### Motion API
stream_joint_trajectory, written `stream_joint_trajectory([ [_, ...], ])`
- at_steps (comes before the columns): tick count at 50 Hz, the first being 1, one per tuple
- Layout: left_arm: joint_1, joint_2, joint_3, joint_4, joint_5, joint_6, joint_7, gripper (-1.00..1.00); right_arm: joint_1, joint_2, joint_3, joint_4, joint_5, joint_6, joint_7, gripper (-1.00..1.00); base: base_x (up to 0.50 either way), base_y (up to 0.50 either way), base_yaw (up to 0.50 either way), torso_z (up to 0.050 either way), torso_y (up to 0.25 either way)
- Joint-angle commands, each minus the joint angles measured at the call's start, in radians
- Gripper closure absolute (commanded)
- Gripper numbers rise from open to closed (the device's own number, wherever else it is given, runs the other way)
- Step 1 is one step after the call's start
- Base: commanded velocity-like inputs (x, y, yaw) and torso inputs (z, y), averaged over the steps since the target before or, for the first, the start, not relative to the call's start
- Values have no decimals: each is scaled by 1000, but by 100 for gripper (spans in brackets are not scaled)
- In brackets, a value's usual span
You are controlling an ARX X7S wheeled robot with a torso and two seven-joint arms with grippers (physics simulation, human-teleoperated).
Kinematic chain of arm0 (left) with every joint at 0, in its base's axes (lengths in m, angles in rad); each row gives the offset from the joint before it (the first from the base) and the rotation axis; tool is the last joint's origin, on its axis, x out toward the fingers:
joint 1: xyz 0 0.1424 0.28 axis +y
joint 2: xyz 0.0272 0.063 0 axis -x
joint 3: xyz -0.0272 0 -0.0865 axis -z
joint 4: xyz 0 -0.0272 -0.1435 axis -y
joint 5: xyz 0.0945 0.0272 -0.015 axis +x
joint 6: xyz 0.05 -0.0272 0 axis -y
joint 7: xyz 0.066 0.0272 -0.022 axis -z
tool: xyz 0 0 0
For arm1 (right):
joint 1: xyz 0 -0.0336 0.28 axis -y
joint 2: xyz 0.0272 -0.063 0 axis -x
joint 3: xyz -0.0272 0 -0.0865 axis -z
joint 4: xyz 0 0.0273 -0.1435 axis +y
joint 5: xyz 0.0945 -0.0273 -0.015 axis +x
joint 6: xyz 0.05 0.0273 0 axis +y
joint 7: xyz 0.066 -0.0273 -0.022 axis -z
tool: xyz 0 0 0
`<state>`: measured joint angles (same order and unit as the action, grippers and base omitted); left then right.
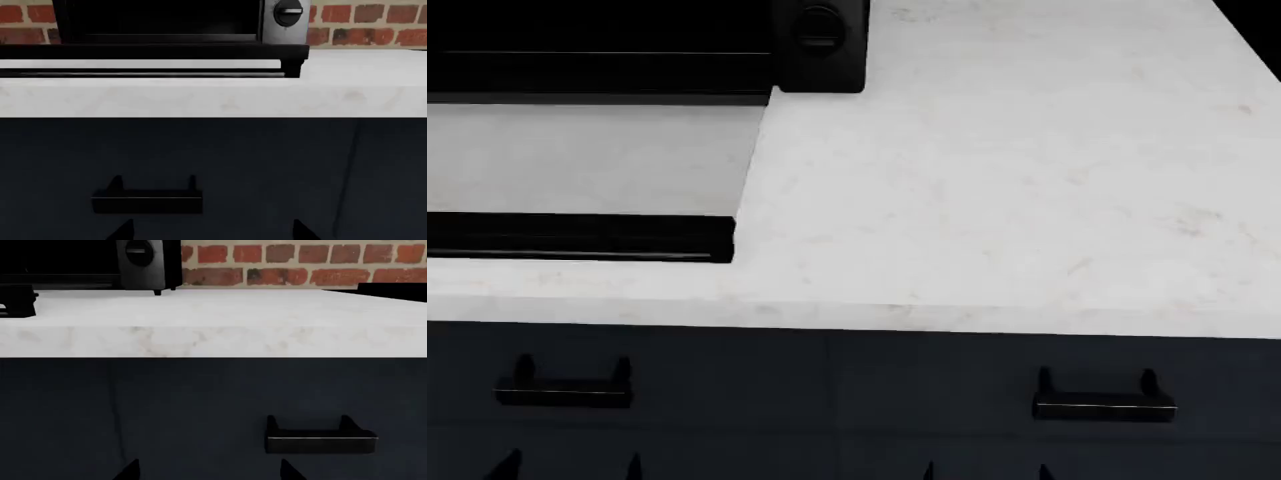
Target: Close the toaster oven door.
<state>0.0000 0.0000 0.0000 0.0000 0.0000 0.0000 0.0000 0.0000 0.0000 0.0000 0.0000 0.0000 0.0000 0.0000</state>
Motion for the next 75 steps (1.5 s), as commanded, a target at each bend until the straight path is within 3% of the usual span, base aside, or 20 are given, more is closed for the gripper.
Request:
stream_joint_trajectory([
  [1, 0, -10, 11, 0, 0, 0, -11, -100, 0, 9, -13, 0, 9, 0, 13, -100, 0, 0, 0, 0, 0],
  [11, 6, -42, 57, 11, -38, -10, -39, -100, -3, 43, -54, -26, -10, 21, 94, -100, 0, 17, 0, 0, 0],
  [60, 10, -115, 118, 80, -109, -61, -113, -100, -22, 110, -122, -127, 21, 67, 201, -100, 0, 500, 0, 0, 0],
  [75, 8, -131, 135, 111, -112, -74, -133, -100, -24, 130, -138, -229, 15, 136, 228, -100, 0, 111, 0, 0, 0],
])
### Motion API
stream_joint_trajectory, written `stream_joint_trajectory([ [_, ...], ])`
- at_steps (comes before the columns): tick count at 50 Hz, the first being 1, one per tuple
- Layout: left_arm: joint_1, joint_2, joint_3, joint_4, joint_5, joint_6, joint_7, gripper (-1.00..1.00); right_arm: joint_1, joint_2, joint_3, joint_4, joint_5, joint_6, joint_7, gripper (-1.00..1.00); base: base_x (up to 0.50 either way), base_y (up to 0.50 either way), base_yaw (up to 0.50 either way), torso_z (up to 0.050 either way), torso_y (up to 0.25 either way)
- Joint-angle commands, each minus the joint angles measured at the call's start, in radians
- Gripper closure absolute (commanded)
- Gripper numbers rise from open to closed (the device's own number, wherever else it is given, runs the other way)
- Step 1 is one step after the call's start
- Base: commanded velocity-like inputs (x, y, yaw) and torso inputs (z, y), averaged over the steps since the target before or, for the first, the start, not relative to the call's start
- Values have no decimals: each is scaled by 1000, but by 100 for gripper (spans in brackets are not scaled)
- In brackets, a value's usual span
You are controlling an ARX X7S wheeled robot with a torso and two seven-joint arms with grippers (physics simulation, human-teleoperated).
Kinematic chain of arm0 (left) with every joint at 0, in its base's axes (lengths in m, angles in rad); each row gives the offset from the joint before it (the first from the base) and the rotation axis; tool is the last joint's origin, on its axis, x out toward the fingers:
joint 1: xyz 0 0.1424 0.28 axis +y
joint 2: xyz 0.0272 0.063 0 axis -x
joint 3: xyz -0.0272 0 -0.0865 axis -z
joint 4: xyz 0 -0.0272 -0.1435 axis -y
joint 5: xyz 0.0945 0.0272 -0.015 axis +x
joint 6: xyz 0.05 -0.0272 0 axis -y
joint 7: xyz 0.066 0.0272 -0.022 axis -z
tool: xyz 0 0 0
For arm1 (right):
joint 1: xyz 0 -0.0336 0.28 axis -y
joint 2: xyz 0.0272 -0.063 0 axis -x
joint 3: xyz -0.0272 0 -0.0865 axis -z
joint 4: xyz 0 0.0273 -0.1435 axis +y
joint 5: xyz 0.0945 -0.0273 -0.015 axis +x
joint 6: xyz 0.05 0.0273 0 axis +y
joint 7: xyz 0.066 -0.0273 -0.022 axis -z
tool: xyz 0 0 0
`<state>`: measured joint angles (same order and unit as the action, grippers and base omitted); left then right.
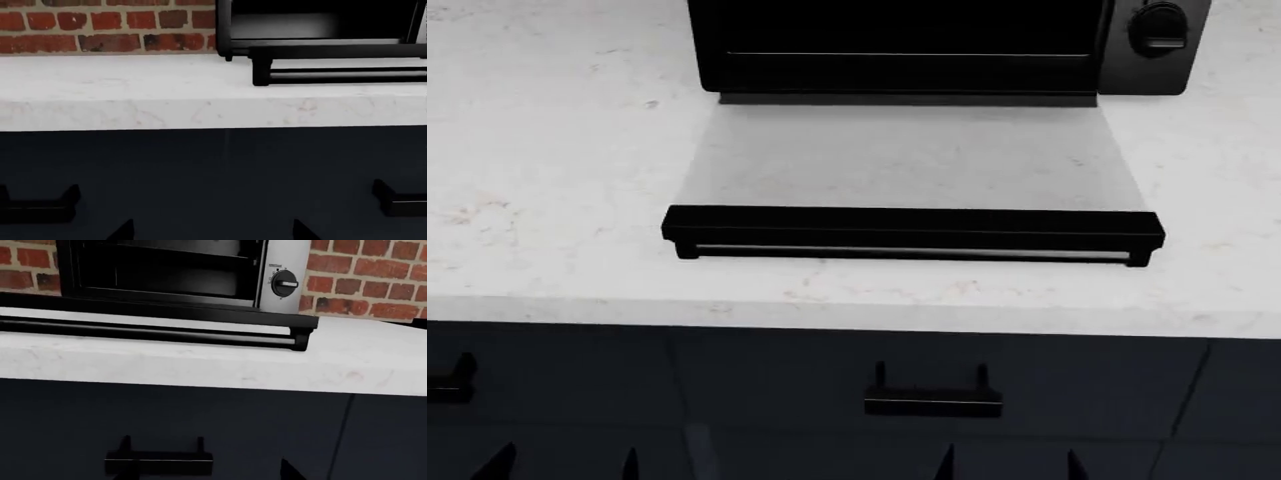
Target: Close the toaster oven door.
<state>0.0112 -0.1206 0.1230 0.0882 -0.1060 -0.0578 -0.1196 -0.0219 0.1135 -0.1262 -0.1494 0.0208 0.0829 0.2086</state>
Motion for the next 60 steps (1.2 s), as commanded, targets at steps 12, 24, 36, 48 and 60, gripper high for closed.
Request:
stream_joint_trajectory([
  [12, -72, -38, 6, 190, -21, -185, -43, -100, 68, 43, -34, -296, -38, 259, 29, -100, 0, 0, 0, 0, 0],
  [24, -167, -57, -7, 331, -54, -349, -63, -100, 142, 59, -73, -389, -57, 372, 17, -100, 0, 0, 0, 0, 0],
  [36, -253, -57, -14, 349, -90, -440, -71, -100, 221, 65, -77, -396, -50, 423, 7, -100, 0, 0, 0, 0, 0],
  [48, -227, -68, -1, 345, -91, -402, -66, -100, 208, 69, -80, -386, -47, 398, 24, -100, 0, 0, 0, 7, 2],
  [60, -226, -76, 3, 358, -97, -403, -75, -100, 206, 74, -70, -381, -38, 386, 39, -100, 0, 0, 0, 41, 71],
])
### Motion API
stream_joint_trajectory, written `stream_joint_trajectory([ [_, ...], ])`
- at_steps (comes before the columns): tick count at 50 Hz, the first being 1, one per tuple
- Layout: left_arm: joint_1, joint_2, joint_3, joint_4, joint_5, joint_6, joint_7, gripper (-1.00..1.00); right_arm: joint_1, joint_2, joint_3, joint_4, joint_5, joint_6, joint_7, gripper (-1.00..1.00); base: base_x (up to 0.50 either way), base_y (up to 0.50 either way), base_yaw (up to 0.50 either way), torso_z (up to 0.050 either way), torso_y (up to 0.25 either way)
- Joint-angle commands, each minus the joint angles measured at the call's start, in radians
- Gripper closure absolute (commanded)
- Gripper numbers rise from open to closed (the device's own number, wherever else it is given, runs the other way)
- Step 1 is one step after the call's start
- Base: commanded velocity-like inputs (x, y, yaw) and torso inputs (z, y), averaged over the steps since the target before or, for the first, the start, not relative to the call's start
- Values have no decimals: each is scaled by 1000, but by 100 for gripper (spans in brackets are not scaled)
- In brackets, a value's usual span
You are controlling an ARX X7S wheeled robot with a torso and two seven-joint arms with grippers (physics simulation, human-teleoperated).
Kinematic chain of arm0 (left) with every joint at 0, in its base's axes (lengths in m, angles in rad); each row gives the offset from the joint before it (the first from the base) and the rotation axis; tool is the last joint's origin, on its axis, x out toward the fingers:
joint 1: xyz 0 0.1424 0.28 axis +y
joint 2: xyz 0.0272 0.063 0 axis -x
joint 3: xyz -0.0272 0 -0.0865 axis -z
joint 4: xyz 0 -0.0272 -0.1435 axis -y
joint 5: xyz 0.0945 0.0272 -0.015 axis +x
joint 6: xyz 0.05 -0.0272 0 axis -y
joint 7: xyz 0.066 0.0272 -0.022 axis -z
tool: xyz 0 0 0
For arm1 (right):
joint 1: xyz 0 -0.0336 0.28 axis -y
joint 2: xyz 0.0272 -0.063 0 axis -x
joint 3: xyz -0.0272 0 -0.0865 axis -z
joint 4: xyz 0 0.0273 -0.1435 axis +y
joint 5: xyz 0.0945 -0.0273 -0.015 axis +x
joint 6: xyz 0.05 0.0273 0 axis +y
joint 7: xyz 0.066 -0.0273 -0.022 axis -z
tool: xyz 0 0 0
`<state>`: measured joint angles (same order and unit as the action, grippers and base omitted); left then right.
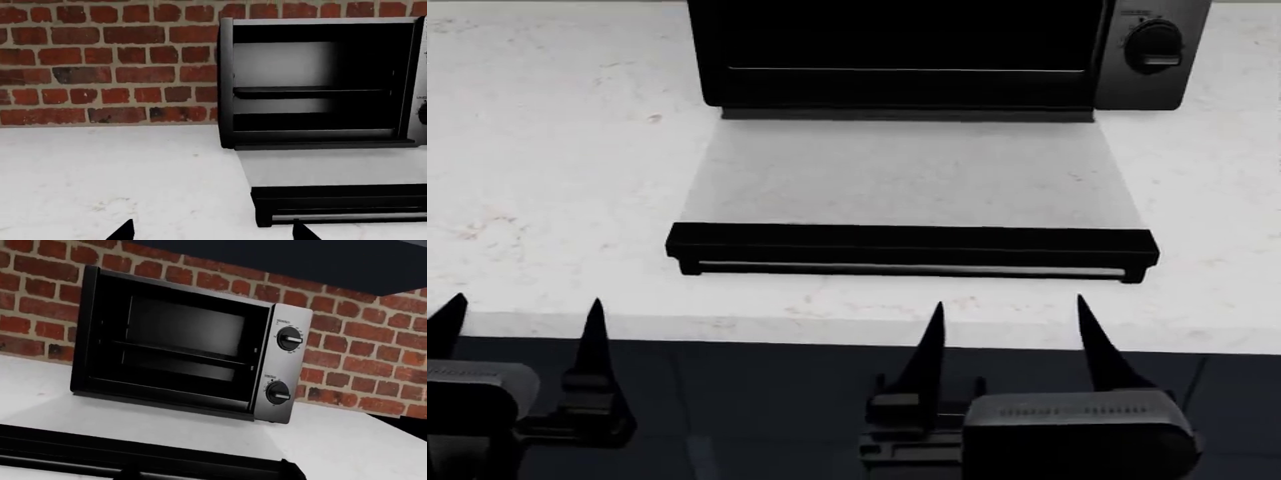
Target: Close the toaster oven door.
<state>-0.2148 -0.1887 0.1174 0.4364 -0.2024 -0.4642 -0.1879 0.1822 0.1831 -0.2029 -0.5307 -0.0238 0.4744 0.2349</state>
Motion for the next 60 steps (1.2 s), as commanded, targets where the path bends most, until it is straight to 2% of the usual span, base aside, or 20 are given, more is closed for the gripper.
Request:
stream_joint_trajectory([
  [1, -2, -7, 8, 9, -1, -3, -10, -100, 1, 5, 7, 0, 8, -8, 13, -100, 0, 0, 0, 0, 0],
  [20, 3, -17, 19, 20, -4, -2, -26, -100, -18, 14, 12, -8, 23, -33, 29, -100, 184, 463, 0, 0, 0],
  [26, 1, -22, 27, 18, -5, 1, -23, -100, -22, 17, 18, -18, 33, -44, 31, -100, 8, 9, 0, 0, 0],
  [35, 0, -28, 34, 19, -4, 6, -27, -100, -16, 20, 25, -26, 45, -26, 36, -100, 0, 0, 0, 48, 0],
  [44, 1, -32, 37, 22, -5, 13, -32, -100, -16, 23, 25, -8, 57, -39, 36, -100, 0, 0, 0, 0, 0],
  [54, -1, -33, 40, 18, -10, 11, -39, -100, -13, 26, 12, 2, 51, -35, 46, -100, 488, 0, 0, 0, 0],
  [60, 0, -35, 39, 19, -7, 11, -50, -100, -19, 31, 7, 0, 47, -49, 51, -100, 0, 0, 0, 0, 0],
])
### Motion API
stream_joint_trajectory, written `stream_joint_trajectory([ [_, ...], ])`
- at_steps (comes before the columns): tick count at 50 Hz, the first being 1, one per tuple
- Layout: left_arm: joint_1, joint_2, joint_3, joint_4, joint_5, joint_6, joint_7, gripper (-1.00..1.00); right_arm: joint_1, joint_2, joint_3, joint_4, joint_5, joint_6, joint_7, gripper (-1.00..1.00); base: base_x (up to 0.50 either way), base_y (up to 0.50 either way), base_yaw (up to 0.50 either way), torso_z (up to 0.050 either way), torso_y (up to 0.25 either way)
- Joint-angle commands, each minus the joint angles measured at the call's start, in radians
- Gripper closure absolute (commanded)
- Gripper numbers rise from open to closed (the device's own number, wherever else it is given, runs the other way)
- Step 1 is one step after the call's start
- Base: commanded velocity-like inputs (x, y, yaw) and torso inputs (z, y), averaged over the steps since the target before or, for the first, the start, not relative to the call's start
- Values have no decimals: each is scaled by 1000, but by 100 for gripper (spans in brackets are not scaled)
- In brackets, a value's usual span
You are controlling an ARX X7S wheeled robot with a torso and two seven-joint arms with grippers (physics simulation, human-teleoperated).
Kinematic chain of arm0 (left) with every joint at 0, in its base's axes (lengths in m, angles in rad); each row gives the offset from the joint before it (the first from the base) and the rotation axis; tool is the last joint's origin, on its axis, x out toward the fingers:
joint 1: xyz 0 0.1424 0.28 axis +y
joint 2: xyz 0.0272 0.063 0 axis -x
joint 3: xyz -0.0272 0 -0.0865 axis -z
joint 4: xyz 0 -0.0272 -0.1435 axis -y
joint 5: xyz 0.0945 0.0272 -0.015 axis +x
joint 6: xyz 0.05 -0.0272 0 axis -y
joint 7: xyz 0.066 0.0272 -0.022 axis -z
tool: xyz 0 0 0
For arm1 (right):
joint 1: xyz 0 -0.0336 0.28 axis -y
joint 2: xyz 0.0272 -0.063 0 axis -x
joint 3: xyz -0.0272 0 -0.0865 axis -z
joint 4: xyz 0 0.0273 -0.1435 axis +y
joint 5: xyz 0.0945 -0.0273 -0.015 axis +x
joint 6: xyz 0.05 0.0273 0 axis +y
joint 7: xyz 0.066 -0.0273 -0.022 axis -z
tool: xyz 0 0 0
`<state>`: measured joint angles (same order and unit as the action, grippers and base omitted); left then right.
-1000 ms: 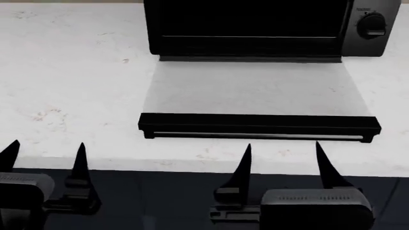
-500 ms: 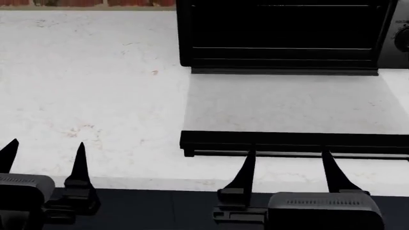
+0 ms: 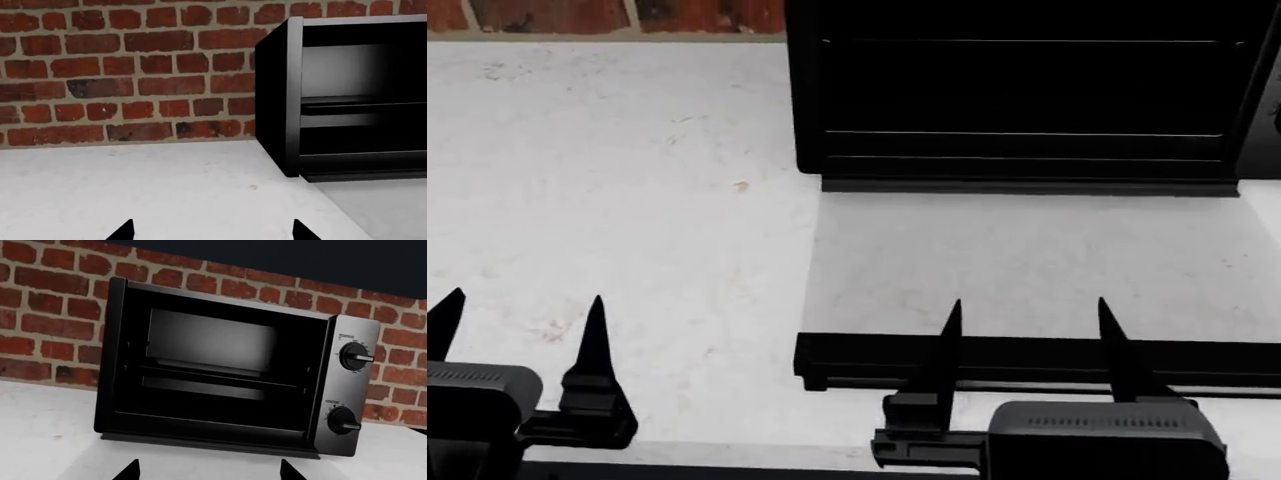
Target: Close the toaster oven door.
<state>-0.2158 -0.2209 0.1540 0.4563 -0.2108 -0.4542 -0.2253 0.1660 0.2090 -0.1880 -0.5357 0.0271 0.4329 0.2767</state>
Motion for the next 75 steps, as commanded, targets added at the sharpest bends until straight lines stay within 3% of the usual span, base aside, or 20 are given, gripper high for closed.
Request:
stream_joint_trajectory([
  [1, 1, -3, 5, -3, 6, 1, -15, -100, -2, 6, -7, 6, -3, -8, 10, -100, 0, 0, 0, 0, 0],
  [27, 3, -12, 11, -4, -7, 13, -25, -100, -10, 19, -6, 21, 43, -62, -2, -100, 103, 0, 0, 0, 0],
  [36, 1, -15, 15, -7, -9, 14, -30, -100, 0, 17, -11, 27, 32, -20, 22, -100, 388, -32, 0, 0, 0],
  [56, -7, -21, 20, 2, -6, -2, -55, -100, 4, 33, -26, -8, 34, 23, 32, -100, 5, 0, 0, 0, 0],
  [75, -11, -23, 19, -28, -19, 23, -54, -100, -229, 137, 77, -378, 131, 258, 7, -100, 0, 0, 0, 0, 0],
])
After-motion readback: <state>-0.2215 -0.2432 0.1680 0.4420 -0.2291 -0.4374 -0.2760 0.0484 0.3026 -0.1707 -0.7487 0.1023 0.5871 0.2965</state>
